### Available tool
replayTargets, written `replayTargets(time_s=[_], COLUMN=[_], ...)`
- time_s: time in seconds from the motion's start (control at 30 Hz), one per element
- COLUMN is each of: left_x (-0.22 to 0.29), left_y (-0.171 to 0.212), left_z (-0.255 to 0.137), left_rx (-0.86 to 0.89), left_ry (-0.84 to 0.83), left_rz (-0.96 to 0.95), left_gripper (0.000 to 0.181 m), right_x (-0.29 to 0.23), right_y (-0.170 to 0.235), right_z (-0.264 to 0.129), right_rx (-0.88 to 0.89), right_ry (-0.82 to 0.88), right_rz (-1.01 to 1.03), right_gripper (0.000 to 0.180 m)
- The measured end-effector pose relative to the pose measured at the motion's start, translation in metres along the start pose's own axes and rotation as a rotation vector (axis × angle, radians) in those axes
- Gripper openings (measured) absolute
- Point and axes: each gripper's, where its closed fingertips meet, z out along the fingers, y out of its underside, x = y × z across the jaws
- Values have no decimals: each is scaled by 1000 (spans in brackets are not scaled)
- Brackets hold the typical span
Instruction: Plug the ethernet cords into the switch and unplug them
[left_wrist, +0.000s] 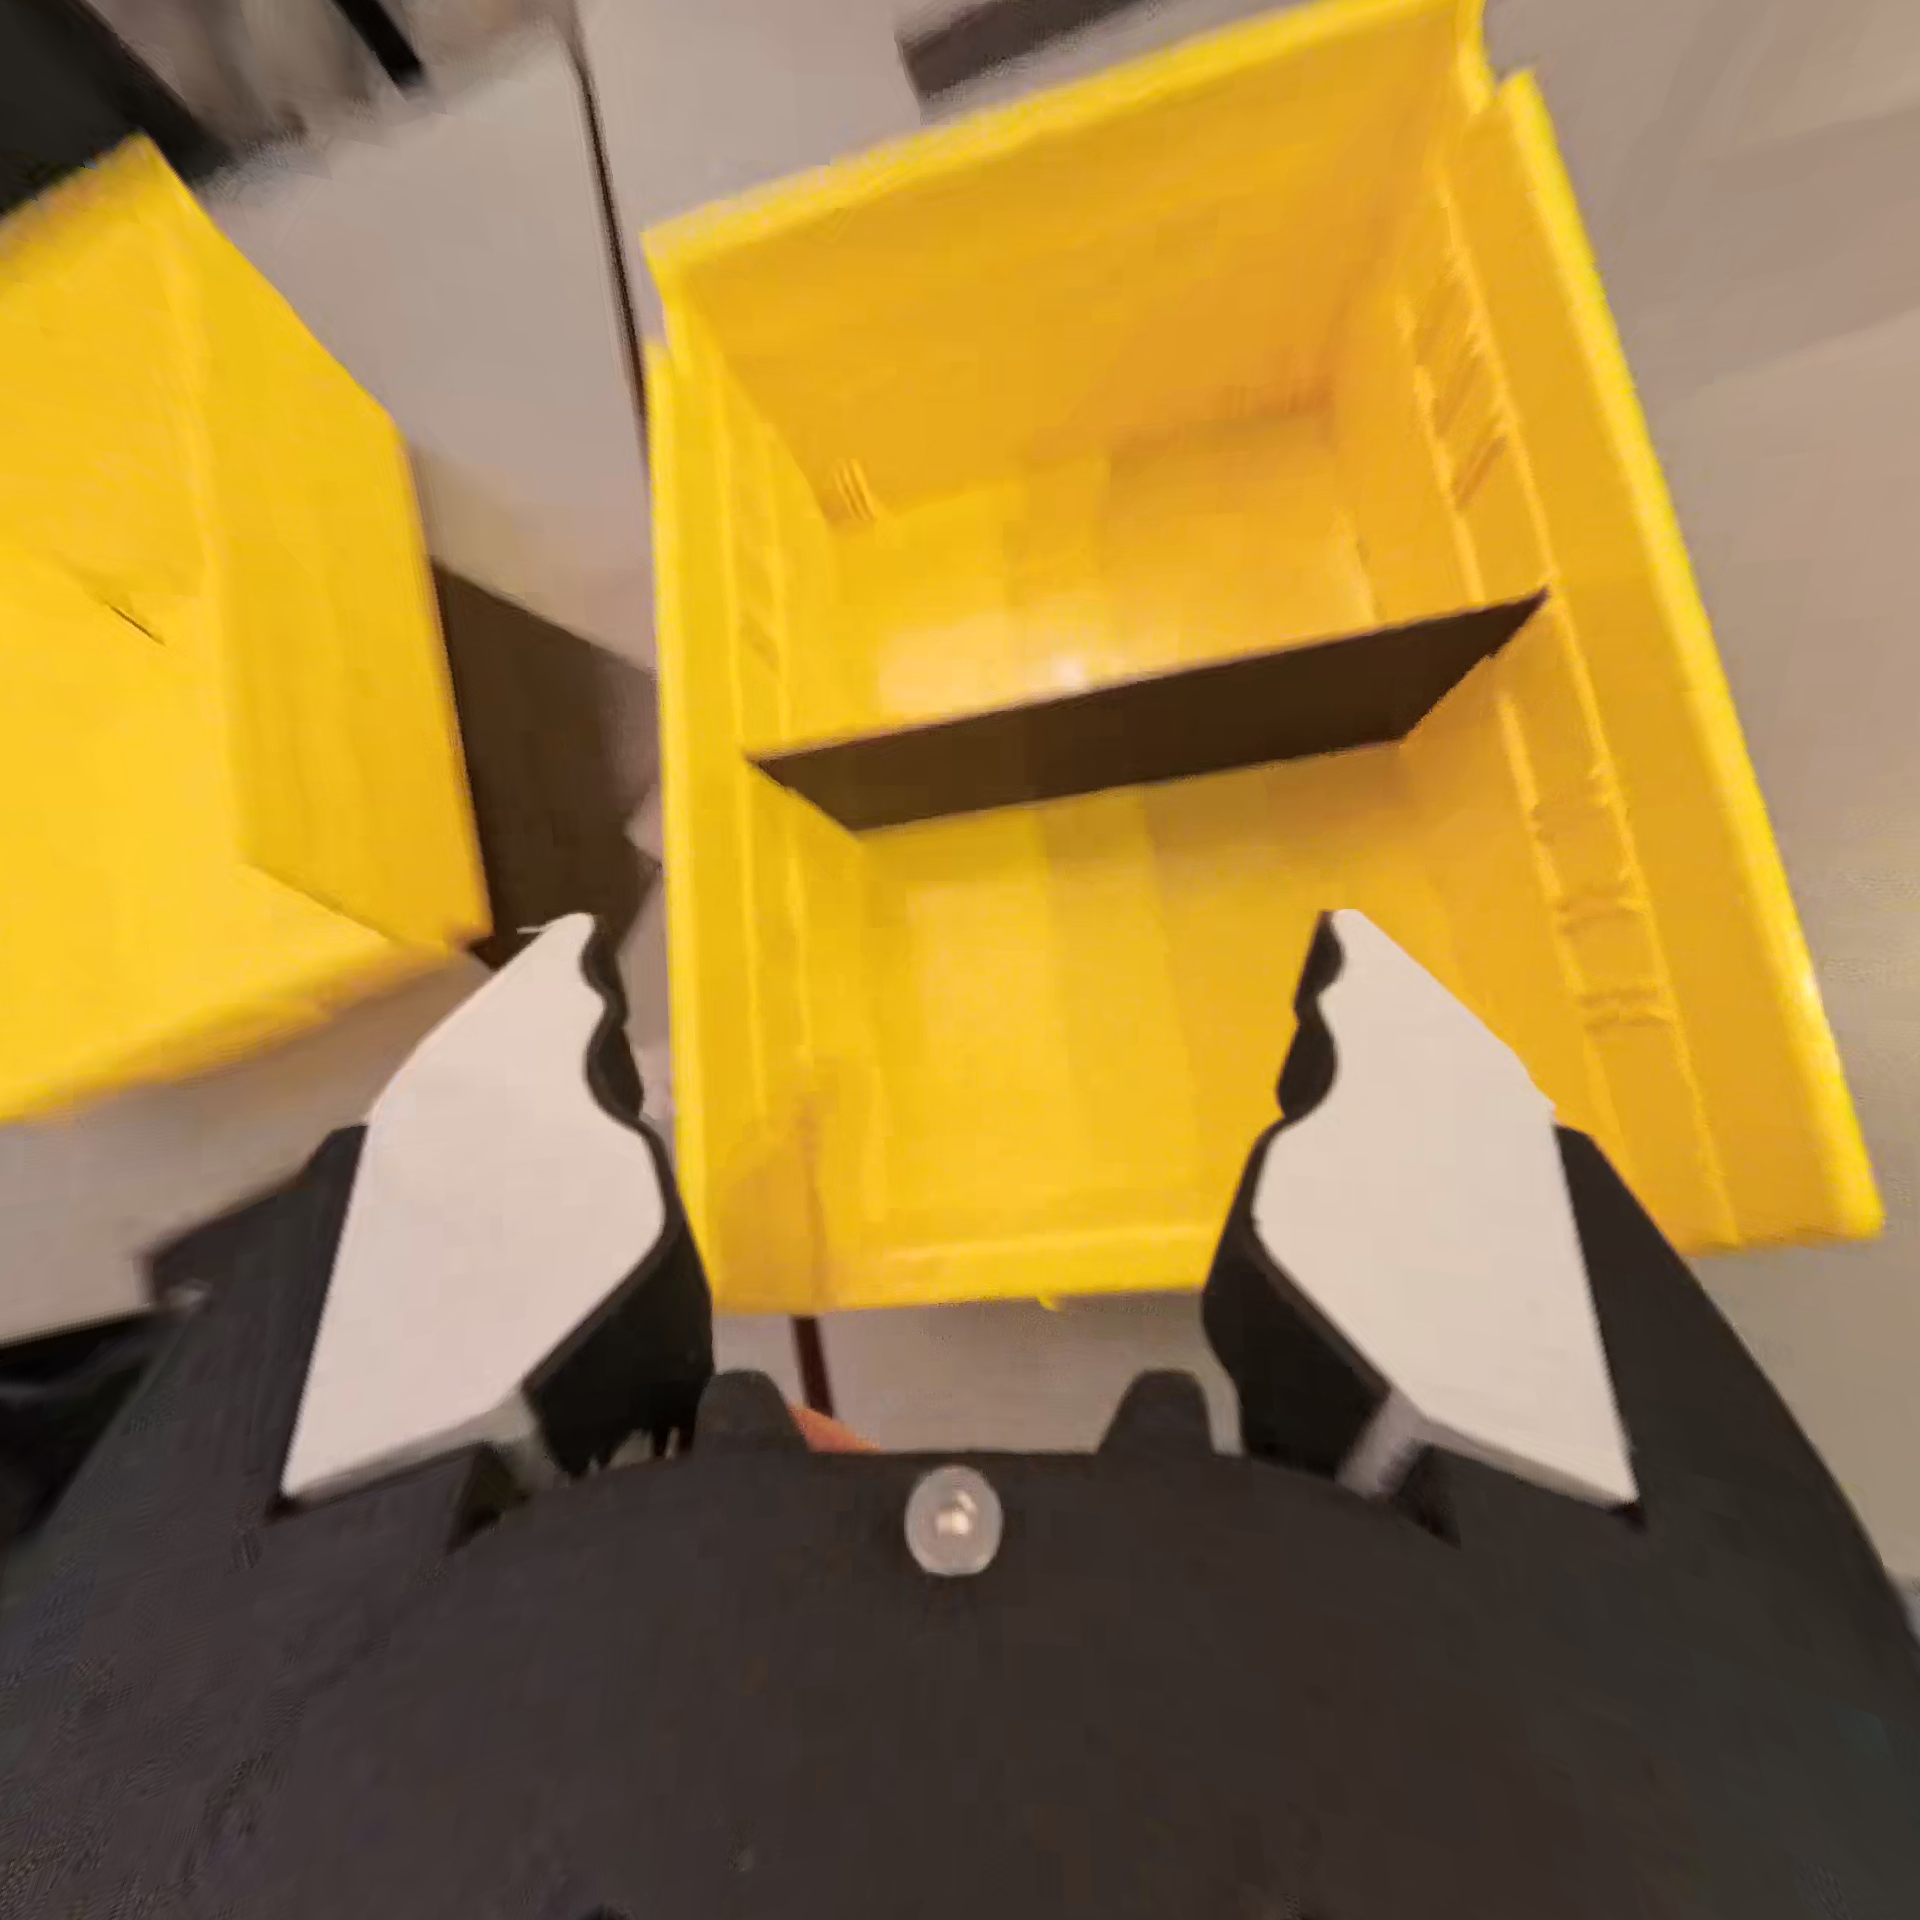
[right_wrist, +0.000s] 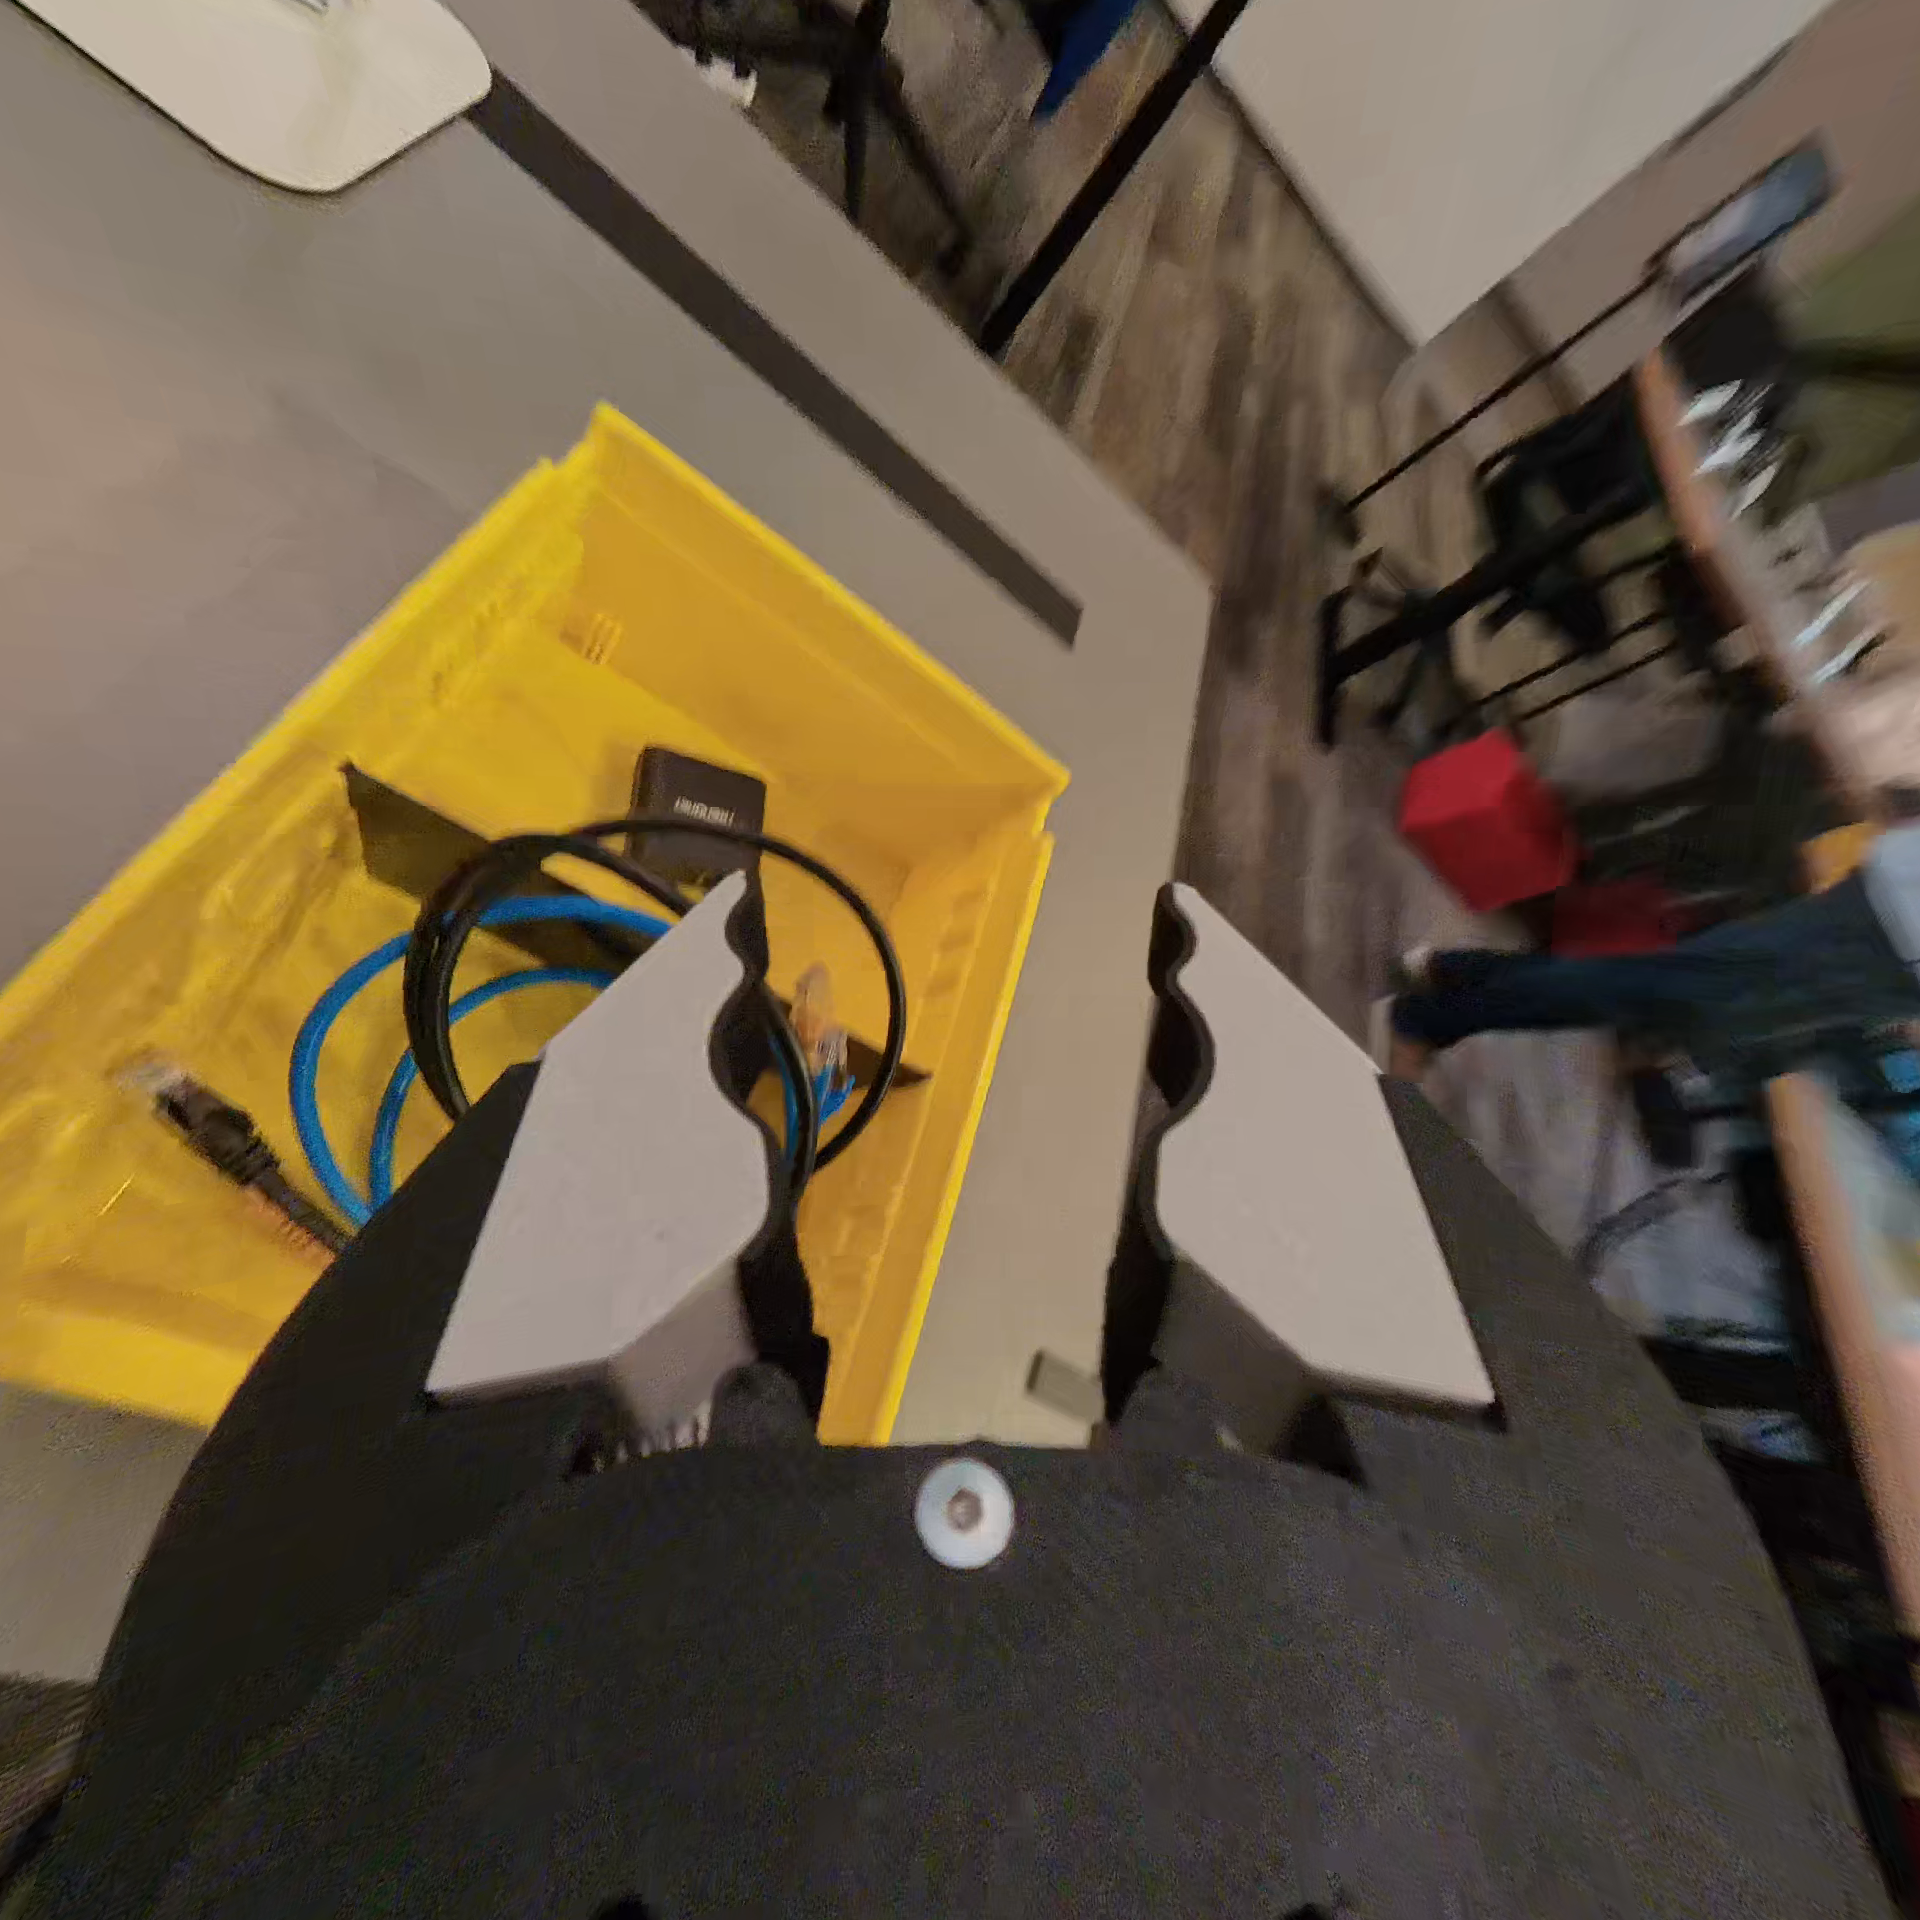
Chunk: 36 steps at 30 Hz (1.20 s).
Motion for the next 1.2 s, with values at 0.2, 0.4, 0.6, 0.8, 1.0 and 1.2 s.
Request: replayTargets(time_s=[0.2, 0.4, 0.6, 0.8, 1.0, 1.2], left_x=[-1, -33, -56, -28, -20, -12], left_y=[33, 29, 74, 76, 76, 68], left_z=[21, 8, 24, 48, 62, 59], left_rx=[-96, -36, -176, -135, -129, -99], left_ry=[100, -13, -7, 254, 278, 278], left_rz=[-135, -179, -281, -394, -385, -360], left_gripper=[127, 119, 115, 75, 12, 5], right_x=[7, -5, -26, -49, -61, -106], right_y=[82, 135, 158, 150, 133, 88], right_z=[17, 38, 55, 64, 72, 80], right_rx=[-146, -233, -283, -206, -161, -105], right_ry=[-97, -179, -286, -413, -415, -462], right_rz=[201, 321, 380, 425, 420, 422], right_gripper=[76, 75, 70, 31, 26, 26])
